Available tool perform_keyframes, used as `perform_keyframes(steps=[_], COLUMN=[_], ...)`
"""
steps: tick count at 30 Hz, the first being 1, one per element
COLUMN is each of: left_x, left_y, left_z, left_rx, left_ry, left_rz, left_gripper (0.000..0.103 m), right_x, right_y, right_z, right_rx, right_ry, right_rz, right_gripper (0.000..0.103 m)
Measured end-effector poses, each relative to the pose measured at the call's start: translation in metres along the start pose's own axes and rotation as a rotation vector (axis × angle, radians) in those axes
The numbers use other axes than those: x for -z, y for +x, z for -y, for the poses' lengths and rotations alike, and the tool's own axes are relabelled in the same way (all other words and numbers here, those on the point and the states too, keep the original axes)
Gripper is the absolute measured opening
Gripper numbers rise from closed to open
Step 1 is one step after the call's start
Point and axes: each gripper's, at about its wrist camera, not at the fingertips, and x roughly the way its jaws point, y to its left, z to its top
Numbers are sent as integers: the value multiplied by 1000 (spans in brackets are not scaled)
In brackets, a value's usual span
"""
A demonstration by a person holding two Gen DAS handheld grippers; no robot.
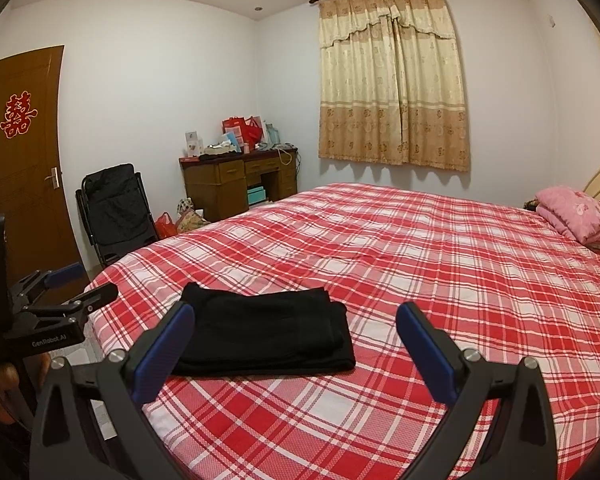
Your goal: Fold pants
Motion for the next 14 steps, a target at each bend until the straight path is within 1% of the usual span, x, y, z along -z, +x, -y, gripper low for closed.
perform_keyframes(steps=[3,5,14], left_x=[1,3,4], left_y=[0,-1,0], left_z=[0,1,1], left_rx=[-14,-21,-8], left_ry=[10,19,33], left_rz=[2,12,22], left_gripper=[91,97,97], right_x=[2,2,5], right_y=[-1,0,1], right_z=[1,1,2], right_rx=[-3,-3,-8], right_ry=[-5,-3,-10], right_rz=[-1,-3,-11], right_gripper=[103,103,103])
